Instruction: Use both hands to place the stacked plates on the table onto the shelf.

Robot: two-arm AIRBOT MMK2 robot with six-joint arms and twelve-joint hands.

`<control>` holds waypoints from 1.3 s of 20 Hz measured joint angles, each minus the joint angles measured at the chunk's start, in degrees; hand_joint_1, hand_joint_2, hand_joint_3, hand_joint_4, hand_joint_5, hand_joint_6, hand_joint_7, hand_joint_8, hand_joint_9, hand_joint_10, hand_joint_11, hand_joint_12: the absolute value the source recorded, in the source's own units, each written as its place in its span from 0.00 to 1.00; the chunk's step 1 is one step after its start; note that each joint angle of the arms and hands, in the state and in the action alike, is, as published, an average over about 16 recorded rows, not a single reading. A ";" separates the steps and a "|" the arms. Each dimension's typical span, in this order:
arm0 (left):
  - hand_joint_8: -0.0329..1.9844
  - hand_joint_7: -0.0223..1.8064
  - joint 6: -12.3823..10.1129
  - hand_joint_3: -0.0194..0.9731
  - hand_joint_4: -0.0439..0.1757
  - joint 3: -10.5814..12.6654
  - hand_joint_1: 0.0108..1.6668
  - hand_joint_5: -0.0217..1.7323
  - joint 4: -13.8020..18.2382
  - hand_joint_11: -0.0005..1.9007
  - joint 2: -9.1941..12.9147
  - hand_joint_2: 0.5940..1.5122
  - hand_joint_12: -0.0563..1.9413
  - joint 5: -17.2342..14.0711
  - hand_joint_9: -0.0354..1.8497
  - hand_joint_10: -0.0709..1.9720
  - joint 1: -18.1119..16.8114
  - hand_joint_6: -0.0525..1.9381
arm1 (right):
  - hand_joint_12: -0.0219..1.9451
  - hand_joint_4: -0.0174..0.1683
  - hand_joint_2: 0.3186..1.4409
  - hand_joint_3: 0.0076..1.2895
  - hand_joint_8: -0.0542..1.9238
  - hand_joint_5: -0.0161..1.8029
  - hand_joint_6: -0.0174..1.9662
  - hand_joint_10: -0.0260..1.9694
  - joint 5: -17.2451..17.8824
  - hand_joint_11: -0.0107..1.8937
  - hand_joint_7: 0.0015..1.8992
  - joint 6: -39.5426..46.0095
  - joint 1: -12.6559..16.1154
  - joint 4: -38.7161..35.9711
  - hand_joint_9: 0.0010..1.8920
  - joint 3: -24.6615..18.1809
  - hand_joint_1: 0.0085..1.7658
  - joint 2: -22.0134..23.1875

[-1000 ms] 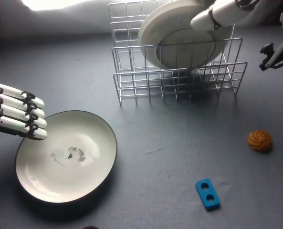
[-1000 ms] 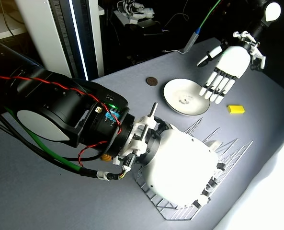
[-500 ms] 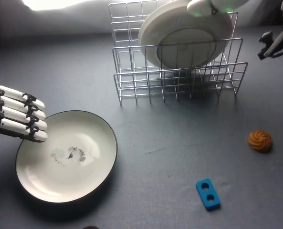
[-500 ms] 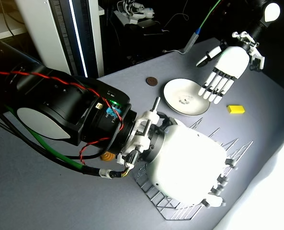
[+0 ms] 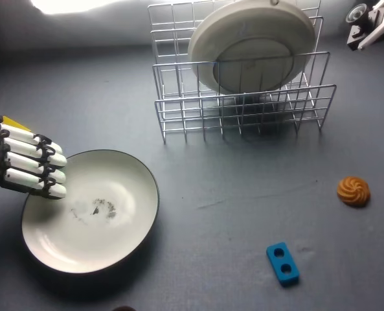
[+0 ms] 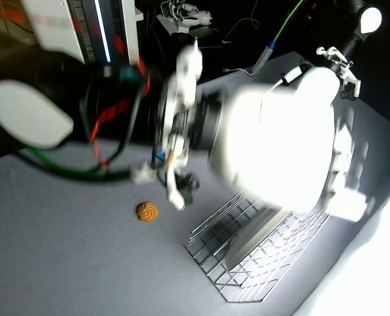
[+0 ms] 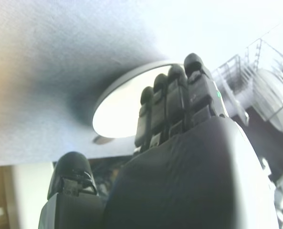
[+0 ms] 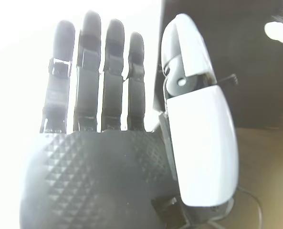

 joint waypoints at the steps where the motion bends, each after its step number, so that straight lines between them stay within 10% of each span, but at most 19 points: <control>1: 0.02 0.09 0.01 0.03 0.19 0.03 0.00 0.08 -0.21 0.01 -0.15 0.60 0.10 0.20 0.06 0.03 0.36 0.03 | 0.52 0.08 0.68 0.00 0.03 0.32 0.03 0.02 0.27 0.13 0.33 -2.11 0.07 -0.70 0.33 -1.63 0.59 0.32; 15: 0.01 0.08 -2.17 0.03 0.15 0.22 0.00 0.07 -4.78 0.01 -1.40 0.60 0.10 2.17 0.05 0.02 6.24 0.02 | 0.03 0.11 0.49 0.00 0.03 0.03 0.03 0.02 -3.83 0.01 0.01 -29.66 -7.36 -2.14 0.02 -13.73 0.51 -3.59; 26: 0.01 0.07 -7.84 0.03 0.14 1.32 0.00 0.06 -10.74 0.02 -2.67 0.60 0.10 1.32 0.05 0.02 10.68 0.01 | 0.02 0.11 0.47 0.00 0.03 0.02 0.03 0.02 -3.32 0.01 0.01 -37.69 -13.92 -0.03 0.01 -10.50 0.52 -11.41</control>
